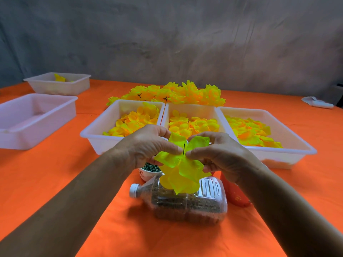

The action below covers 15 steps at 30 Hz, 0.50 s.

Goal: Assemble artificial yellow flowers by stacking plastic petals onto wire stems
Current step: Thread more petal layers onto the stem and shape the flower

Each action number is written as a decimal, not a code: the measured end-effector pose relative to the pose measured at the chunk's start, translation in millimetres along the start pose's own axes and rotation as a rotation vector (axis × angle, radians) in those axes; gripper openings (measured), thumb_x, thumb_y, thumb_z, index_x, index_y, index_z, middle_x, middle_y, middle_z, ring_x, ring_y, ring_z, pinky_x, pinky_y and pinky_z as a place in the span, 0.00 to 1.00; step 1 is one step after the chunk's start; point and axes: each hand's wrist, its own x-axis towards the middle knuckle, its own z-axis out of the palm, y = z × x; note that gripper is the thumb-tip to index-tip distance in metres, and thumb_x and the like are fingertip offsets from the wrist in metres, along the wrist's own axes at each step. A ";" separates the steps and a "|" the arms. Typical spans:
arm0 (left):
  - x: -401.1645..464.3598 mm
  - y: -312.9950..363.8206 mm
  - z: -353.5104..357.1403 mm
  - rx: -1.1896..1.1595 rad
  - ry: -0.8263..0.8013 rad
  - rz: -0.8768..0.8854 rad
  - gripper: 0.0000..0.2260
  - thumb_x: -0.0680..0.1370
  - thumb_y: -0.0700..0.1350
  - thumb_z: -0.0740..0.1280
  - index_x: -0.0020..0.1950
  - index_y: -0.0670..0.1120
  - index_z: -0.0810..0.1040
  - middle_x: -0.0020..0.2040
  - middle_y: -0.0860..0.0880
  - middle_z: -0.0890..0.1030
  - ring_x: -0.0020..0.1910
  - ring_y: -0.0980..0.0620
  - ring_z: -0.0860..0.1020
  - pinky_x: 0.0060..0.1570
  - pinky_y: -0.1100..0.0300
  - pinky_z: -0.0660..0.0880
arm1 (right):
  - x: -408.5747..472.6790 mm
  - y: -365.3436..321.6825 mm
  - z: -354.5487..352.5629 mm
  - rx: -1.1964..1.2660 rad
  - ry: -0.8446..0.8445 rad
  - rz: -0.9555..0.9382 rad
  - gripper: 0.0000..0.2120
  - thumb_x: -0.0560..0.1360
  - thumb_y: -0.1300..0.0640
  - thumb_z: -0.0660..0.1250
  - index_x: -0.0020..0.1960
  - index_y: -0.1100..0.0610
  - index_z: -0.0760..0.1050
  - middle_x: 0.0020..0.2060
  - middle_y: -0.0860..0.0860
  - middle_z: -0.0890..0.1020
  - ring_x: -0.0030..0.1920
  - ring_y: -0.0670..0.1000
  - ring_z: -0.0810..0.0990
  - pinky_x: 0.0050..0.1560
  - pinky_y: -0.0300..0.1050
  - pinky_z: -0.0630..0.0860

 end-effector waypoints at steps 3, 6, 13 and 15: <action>0.2 -2.2 -0.1 0.007 -0.006 0.000 0.38 0.53 0.44 0.76 0.63 0.39 0.74 0.59 0.37 0.77 0.54 0.37 0.79 0.53 0.37 0.76 | 1.6 2.0 0.2 -0.029 0.012 0.014 0.12 0.66 0.65 0.75 0.46 0.54 0.79 0.23 0.47 0.74 0.22 0.44 0.70 0.25 0.37 0.70; -0.1 -3.7 -0.3 0.010 -0.021 0.005 0.41 0.52 0.45 0.76 0.64 0.38 0.73 0.60 0.36 0.77 0.56 0.36 0.77 0.55 0.36 0.75 | 2.8 2.1 -0.5 -0.048 0.009 0.035 0.13 0.66 0.64 0.75 0.48 0.54 0.79 0.21 0.46 0.73 0.22 0.44 0.68 0.27 0.38 0.69; 6.8 -10.1 -3.5 -0.037 -0.079 -0.014 0.22 0.63 0.36 0.75 0.57 0.38 0.78 0.45 0.41 0.84 0.36 0.46 0.83 0.37 0.52 0.82 | 3.6 -3.2 -3.1 -0.065 -0.025 0.041 0.17 0.65 0.67 0.75 0.52 0.54 0.79 0.24 0.50 0.72 0.21 0.43 0.66 0.24 0.36 0.67; 8.4 -12.3 -4.1 -0.055 -0.085 -0.021 0.14 0.68 0.33 0.72 0.53 0.38 0.79 0.38 0.44 0.84 0.33 0.48 0.83 0.29 0.57 0.80 | 4.4 -3.5 -3.1 -0.086 -0.033 0.046 0.18 0.65 0.67 0.75 0.52 0.53 0.79 0.20 0.47 0.72 0.21 0.44 0.66 0.24 0.37 0.66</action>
